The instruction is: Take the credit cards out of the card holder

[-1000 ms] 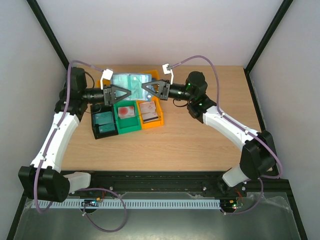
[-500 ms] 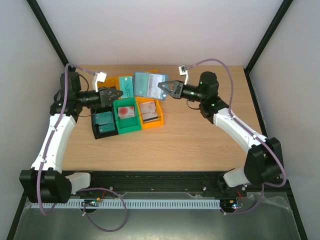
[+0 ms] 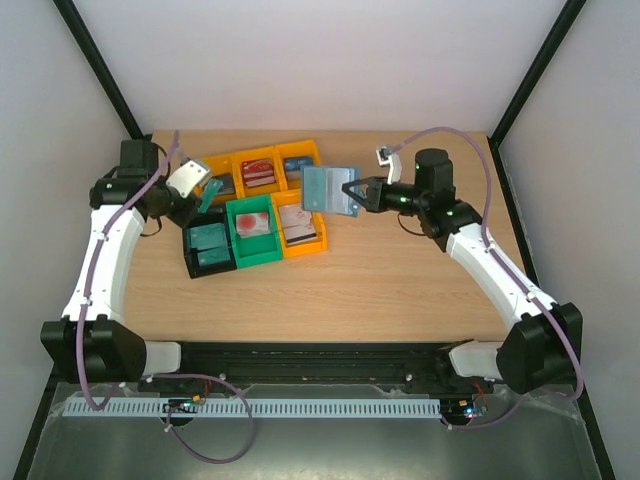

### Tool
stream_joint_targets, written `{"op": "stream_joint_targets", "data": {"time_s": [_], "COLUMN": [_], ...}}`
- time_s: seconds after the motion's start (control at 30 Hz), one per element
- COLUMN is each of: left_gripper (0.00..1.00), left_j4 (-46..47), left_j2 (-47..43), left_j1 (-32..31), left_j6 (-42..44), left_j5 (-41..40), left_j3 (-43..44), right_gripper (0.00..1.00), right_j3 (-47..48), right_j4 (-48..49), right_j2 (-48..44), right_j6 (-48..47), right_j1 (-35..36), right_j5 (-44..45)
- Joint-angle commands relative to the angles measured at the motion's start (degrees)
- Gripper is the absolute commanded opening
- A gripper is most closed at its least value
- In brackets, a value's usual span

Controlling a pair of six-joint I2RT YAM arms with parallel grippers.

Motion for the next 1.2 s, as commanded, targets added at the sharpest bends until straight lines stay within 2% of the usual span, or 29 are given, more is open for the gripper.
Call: {"op": "stream_joint_targets", "data": {"time_s": [0.0, 0.13, 0.3, 0.53, 0.8, 1.17], "left_gripper": [0.02, 0.02, 0.02, 0.02, 0.02, 0.02], "left_j4": [-6.6, -8.6, -10.4, -6.7, -5.7, -7.3], "left_j2": [0.8, 3.8, 6.3, 8.0, 17.3, 24.0], "left_j1": [0.1, 0.1, -0.2, -4.1, -4.6, -4.6], "left_j6": [11.3, 12.1, 11.4, 11.4, 12.2, 14.9], "left_j5": [-15.3, -15.8, -16.3, -18.9, -23.3, -24.8], "left_j3": [-0.9, -1.1, -3.4, -7.8, -3.1, 2.9], "right_gripper": [0.02, 0.02, 0.02, 0.02, 0.02, 0.02], "right_j3": [1.7, -1.7, -8.0, -11.0, -10.4, -10.8], "right_j4": [-12.1, -16.9, -19.1, -20.3, -20.5, -20.9], "right_j2": [-0.3, 0.4, -2.9, -3.9, -4.2, -4.6], "right_j6": [-7.8, -8.1, -8.1, -9.0, -9.6, -9.9], "right_j1": [-0.2, -0.1, -0.2, -0.1, -0.1, -0.1], "right_j5": [3.1, 1.6, 2.4, 4.0, 4.9, 5.3]}}
